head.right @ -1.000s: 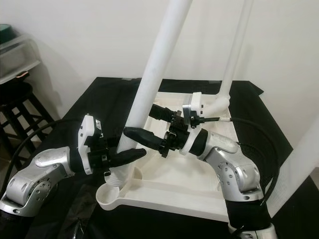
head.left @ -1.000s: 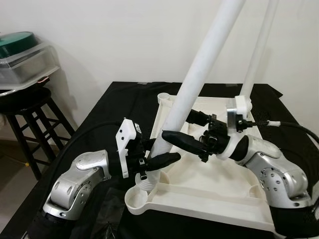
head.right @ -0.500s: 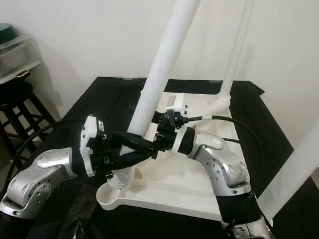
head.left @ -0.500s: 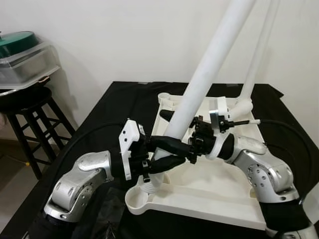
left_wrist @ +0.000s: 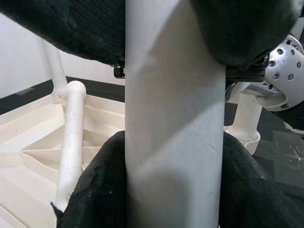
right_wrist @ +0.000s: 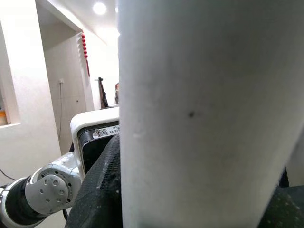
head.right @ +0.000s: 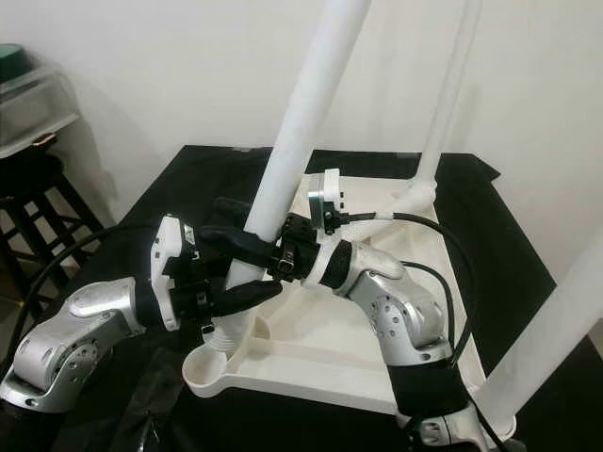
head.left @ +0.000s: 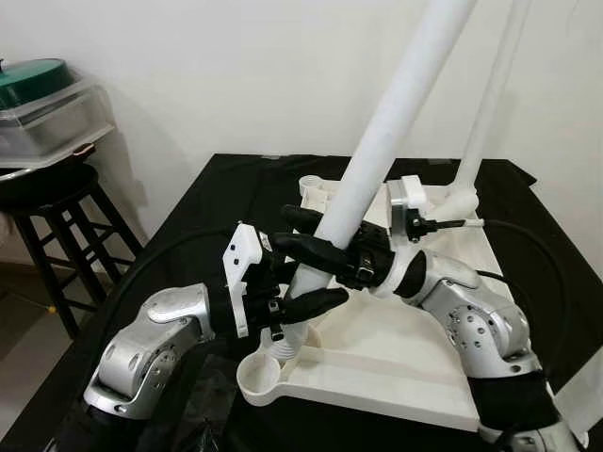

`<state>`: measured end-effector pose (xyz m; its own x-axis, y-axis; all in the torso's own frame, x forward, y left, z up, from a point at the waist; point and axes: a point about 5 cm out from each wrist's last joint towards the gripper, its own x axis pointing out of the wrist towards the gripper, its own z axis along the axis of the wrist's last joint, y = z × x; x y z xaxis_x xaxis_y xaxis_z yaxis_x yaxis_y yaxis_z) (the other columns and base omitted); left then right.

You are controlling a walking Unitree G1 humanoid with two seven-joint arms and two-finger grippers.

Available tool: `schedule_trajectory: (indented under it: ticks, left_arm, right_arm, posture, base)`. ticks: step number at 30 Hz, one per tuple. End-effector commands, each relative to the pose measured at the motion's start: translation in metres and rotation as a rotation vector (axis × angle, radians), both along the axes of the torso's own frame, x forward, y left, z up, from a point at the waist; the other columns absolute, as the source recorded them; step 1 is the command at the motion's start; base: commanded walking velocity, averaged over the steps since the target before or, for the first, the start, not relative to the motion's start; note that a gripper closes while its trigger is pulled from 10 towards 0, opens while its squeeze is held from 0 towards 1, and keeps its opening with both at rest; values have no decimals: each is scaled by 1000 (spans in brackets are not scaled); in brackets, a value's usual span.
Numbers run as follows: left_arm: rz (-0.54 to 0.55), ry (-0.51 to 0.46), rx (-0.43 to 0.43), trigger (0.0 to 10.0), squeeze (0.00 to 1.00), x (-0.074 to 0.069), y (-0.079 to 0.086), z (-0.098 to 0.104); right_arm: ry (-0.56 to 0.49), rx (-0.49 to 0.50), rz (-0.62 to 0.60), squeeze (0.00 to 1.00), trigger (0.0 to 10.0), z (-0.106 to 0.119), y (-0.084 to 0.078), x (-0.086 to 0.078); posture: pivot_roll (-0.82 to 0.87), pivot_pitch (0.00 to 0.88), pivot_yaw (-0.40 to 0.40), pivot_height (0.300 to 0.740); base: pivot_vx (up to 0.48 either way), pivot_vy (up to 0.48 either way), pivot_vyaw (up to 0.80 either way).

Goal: Building children table

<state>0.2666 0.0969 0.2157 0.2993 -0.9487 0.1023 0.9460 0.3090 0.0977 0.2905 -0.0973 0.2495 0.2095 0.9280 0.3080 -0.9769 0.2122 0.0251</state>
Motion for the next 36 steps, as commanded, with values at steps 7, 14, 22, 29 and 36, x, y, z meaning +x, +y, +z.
schedule_trajectory:
  ticks: [7,14,22,29,36]
  left_arm:
    - [25,45,-34,10000,1000,2,11,-1]
    - [153,30,28,10000,1000,7,64,5]
    - [137,-124,-144,10000,1000,-4,92,71]
    - [-108,-195,-295,10000,82,-20,62,105]
    - [-139,-119,-187,10000,0,-15,49,84]
  right_arm:
    - [18,7,-331,0,0,4,-28,30]
    - [51,64,-626,0,0,14,-60,55]
    - [-113,-371,-515,0,0,-19,-34,41]
    - [-186,-455,-387,0,0,-32,-3,33]
    - [-253,-491,-400,0,0,-27,1,36]
  posture:
    - [11,0,7,740]
    - [10,0,12,740]
    - [20,0,7,740]
    - [27,0,5,740]
    - [14,0,13,740]
  base:
    - [0,0,0]
    - [0,0,0]
    - [0,0,0]
    - [0,0,0]
    - [0,0,0]
